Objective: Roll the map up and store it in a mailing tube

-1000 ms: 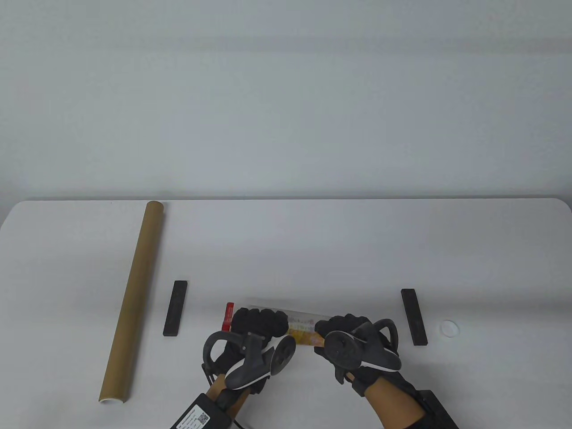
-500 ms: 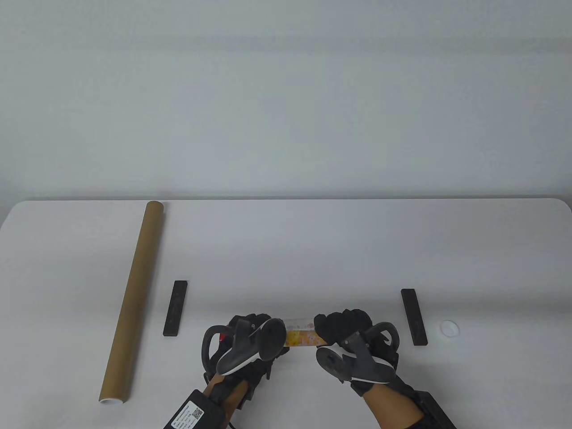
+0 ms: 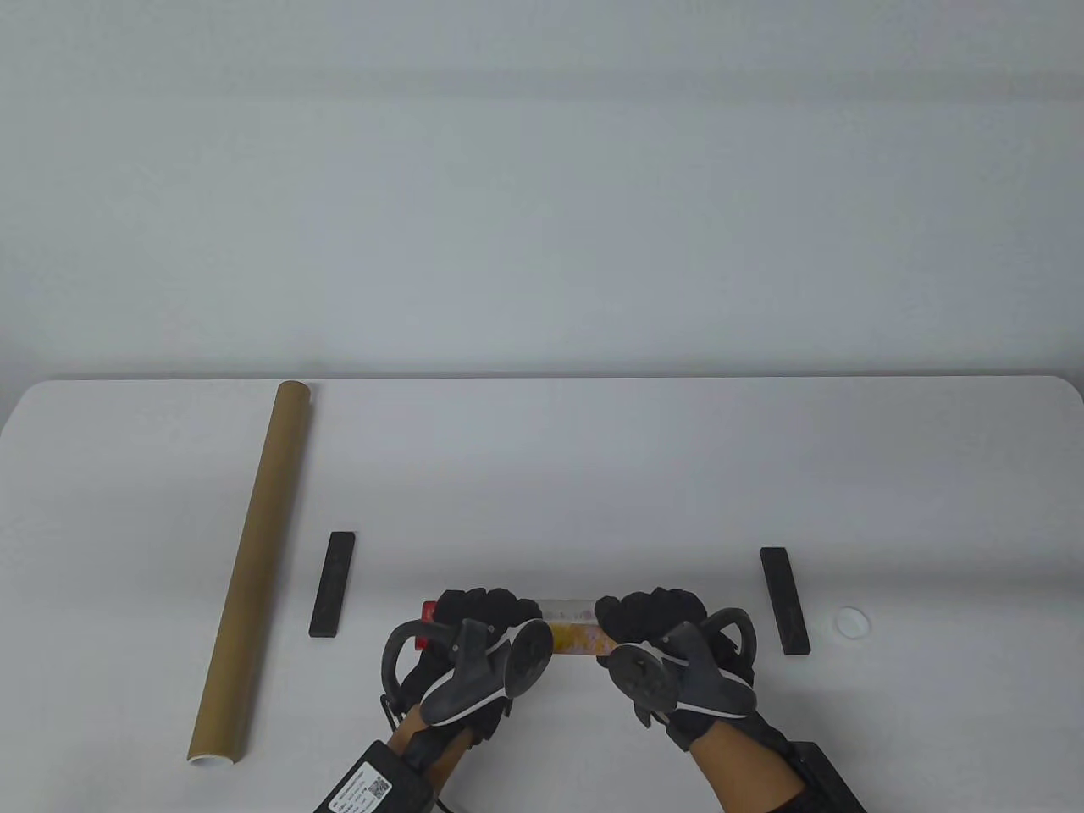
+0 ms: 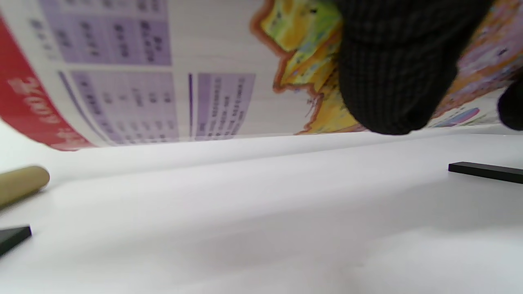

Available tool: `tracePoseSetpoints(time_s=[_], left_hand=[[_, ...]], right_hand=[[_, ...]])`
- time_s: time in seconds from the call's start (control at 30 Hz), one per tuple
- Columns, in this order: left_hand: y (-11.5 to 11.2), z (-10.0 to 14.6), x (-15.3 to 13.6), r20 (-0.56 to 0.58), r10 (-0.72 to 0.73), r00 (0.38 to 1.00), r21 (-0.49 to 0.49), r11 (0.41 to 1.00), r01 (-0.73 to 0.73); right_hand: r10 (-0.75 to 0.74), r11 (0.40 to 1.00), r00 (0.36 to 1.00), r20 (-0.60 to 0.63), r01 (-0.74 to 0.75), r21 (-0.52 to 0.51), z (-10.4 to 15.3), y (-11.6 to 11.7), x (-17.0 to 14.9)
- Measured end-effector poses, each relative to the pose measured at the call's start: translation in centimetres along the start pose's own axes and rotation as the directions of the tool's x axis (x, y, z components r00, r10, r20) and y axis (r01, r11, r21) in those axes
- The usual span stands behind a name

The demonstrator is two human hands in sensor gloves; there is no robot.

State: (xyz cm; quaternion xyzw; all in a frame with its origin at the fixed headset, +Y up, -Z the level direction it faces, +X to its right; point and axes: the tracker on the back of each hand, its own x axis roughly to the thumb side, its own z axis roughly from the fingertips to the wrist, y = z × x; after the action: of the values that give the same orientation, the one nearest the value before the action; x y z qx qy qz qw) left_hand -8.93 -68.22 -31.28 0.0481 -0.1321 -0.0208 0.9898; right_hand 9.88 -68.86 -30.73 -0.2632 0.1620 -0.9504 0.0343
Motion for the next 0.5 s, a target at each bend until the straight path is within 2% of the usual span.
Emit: tracePoseSetpoints(time_s=[0.13,0.23,0.37,0.5], left_hand=[[-0.4,-0.3,-0.6,-0.013,0.087,0.996,-0.083,0.993,-0.088],[-0.5,-0.3,-0.5,-0.004,0.078,0.997,-0.08,0.994,-0.078],[-0.2,0.3,0.1,0.0,-0.02,1.0,0.04,0.999,0.02],[0.3,0.8,0.7,-0.002,-0.101,0.995,0.156,0.983,0.1]], right_hand=[[0.06,0.998,0.998,0.018,-0.06,-0.033,0.1,-0.3,0.5],[0.051,0.999,0.999,0.017,-0.051,0.0,-0.1,-0.2,0.4],[0.0,1.0,1.0,-0.001,0.0,0.03,-0.2,-0.2,0.0],[-0.122,0.99,0.992,-0.033,0.124,0.063,-0.3,0.1,-0.8]])
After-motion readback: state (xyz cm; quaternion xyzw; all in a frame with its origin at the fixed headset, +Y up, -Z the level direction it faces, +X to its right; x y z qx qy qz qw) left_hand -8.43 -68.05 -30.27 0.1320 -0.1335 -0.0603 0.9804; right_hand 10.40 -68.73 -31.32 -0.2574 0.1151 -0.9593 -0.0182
